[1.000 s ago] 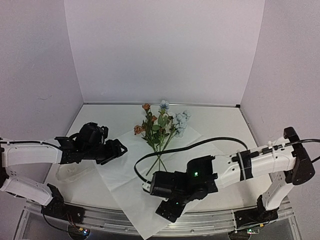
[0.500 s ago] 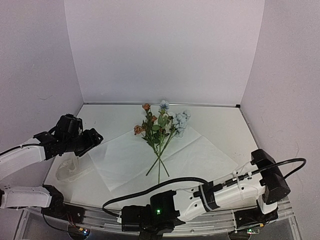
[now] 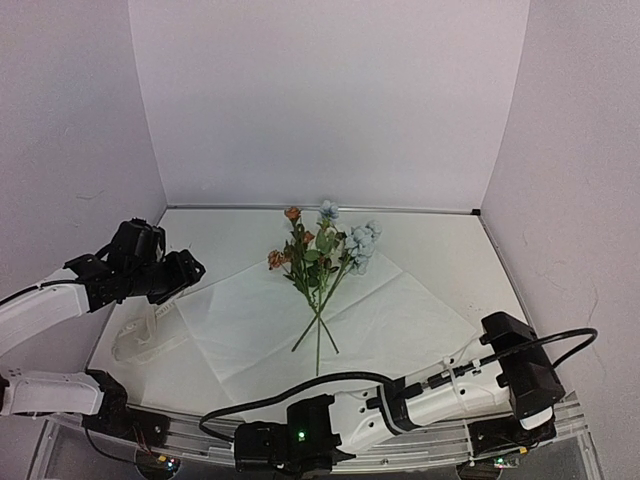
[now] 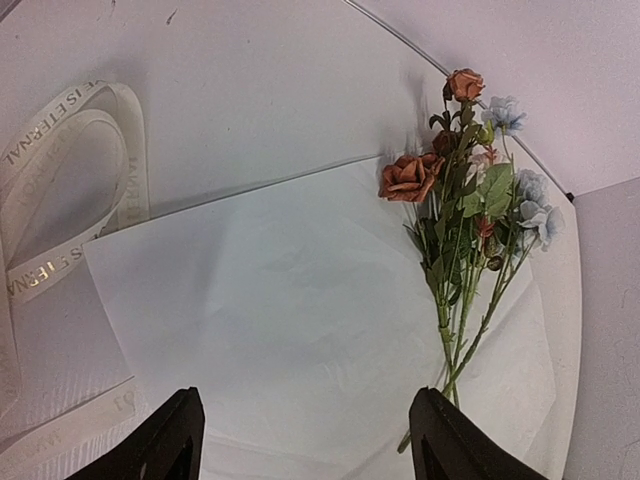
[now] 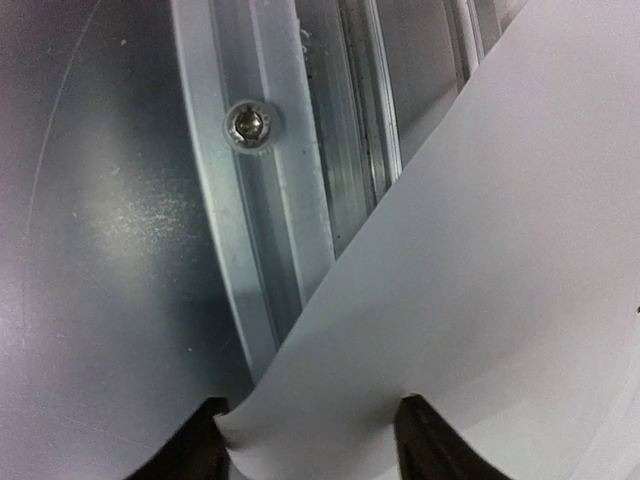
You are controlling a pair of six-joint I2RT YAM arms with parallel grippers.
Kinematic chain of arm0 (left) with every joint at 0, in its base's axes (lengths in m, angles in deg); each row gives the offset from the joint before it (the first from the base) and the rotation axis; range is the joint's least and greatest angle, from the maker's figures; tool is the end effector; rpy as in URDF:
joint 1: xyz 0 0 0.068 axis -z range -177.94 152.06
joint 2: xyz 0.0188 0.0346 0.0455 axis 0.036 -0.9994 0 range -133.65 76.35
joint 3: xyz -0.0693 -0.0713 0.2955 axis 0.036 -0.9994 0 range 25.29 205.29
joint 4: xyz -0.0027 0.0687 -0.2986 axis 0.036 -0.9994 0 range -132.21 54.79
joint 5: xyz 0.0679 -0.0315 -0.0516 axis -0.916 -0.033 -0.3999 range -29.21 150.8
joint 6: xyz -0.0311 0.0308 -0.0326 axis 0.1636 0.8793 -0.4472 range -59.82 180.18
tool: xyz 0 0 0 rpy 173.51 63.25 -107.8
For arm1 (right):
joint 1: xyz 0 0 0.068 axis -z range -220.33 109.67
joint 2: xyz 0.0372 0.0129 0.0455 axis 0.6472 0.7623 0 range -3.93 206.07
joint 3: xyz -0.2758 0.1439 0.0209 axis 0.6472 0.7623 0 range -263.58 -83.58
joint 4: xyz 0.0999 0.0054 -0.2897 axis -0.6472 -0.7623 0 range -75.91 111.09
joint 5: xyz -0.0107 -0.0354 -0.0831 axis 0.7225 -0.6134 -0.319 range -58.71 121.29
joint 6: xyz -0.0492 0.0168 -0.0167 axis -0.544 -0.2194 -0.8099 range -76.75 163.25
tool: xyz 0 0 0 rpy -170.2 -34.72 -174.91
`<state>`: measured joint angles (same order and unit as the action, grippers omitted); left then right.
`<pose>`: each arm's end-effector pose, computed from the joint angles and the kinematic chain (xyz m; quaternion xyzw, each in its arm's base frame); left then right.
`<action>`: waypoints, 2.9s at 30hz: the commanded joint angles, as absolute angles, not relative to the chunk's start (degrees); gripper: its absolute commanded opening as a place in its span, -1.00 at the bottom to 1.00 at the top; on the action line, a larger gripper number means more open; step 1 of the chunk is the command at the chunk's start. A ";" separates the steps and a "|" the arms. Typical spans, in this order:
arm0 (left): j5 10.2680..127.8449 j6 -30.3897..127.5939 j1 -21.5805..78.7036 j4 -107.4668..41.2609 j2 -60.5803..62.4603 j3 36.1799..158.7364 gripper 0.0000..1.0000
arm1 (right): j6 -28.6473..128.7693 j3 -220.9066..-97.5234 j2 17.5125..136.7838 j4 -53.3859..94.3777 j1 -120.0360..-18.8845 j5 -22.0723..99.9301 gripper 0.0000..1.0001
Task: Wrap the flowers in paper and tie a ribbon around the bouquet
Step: Pick up the bottom corner of the flattened wrapping paper from the center of the board, then fold the bottom corner of the flattened wrapping paper at the center of the board.
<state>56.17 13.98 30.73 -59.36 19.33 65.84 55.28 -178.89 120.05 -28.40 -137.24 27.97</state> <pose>0.2083 -0.1106 0.2713 -0.1550 0.8947 -0.2246 0.3537 -0.0578 0.4948 0.1697 -0.6687 0.7358 0.0672 0.0833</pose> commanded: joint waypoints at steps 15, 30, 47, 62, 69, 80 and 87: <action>59.12 14.58 30.45 -55.94 19.68 67.38 0.24 | 44.86 -178.61 109.32 -34.81 -125.64 21.68 -1.00; 64.87 16.32 33.66 -49.59 19.23 66.14 0.07 | 26.75 -201.51 123.21 -38.92 -104.89 18.96 -1.00; 69.15 18.67 48.44 -36.22 6.00 64.79 -0.08 | 20.81 -211.22 132.84 -36.46 -94.11 17.41 -1.00; 69.54 18.51 50.58 -32.43 -13.21 66.69 -0.40 | 22.47 -210.90 135.20 -34.59 -93.50 17.78 -0.97; 68.26 16.74 50.58 -32.35 -17.78 67.35 -0.48 | 29.28 -207.57 130.55 -34.64 -92.94 18.67 -0.43; 67.34 13.75 50.58 -32.56 -21.14 67.54 -0.52 | 52.49 -194.43 112.31 -37.85 -92.72 27.54 0.48; 67.01 10.73 50.60 -32.85 -21.46 66.77 -0.54 | 80.49 -173.72 101.27 -26.12 -93.24 43.09 -0.05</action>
<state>68.54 13.31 50.40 -31.76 -20.08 66.52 59.17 -185.19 105.48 -34.59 -92.87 32.08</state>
